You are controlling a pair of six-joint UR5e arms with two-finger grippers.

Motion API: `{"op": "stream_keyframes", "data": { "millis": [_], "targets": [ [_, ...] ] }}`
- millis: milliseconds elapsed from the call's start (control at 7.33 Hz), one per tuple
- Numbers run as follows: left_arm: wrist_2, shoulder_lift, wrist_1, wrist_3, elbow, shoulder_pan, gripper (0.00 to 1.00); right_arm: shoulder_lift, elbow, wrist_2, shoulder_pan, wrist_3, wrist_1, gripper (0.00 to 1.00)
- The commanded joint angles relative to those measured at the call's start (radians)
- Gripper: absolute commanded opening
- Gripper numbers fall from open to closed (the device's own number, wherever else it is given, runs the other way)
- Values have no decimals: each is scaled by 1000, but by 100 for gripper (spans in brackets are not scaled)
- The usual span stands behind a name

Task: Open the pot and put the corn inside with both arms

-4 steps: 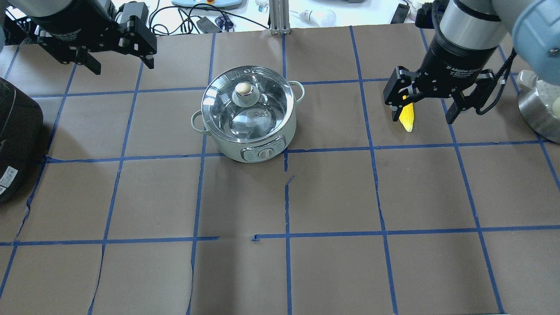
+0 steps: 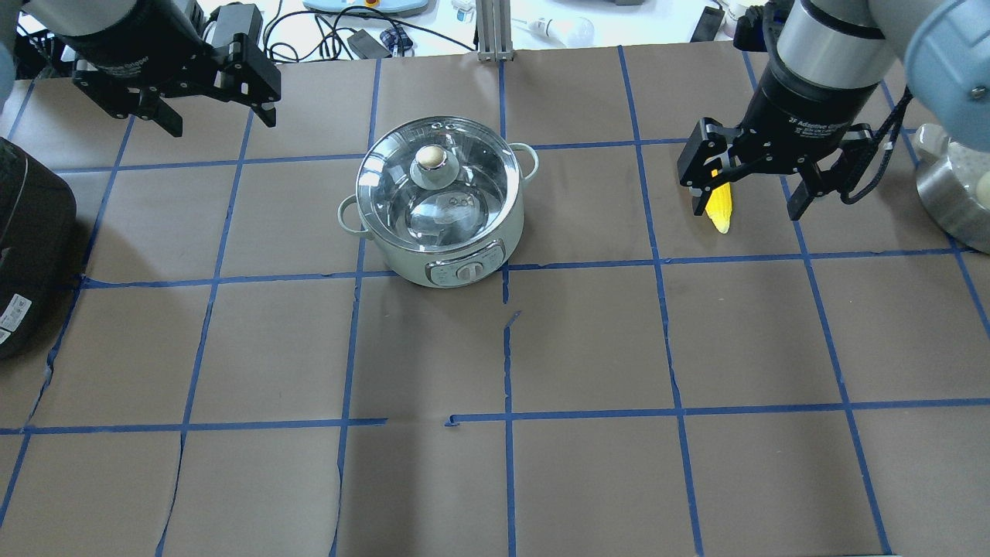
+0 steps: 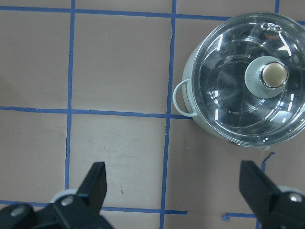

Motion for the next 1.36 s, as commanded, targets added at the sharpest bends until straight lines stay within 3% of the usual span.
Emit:
{"op": "stream_keyframes", "data": {
  "millis": [0, 273, 409, 545, 818, 1227],
  "targets": [
    [-2, -7, 2, 13, -8, -4, 100, 0, -3, 2, 0, 0, -2, 100],
    [-2, -31, 37, 4, 5, -1, 100, 0, -5, 0, 0, -6, -3, 100],
    [-14, -77, 108, -117, 8, -12, 100, 0, -5, 6, -2, -1, 0, 100],
    [-86, -132, 195, -220, 11, -75, 100, 0, -6, 17, -5, -3, 0, 100],
    [-77, -232, 268, -331, 15, -206, 100, -2, -6, 19, -5, -3, 0, 100],
    [-48, -330, 278, -281, 17, -229, 97, 8, -66, -3, -5, 3, 43, 100]
  ]
}}
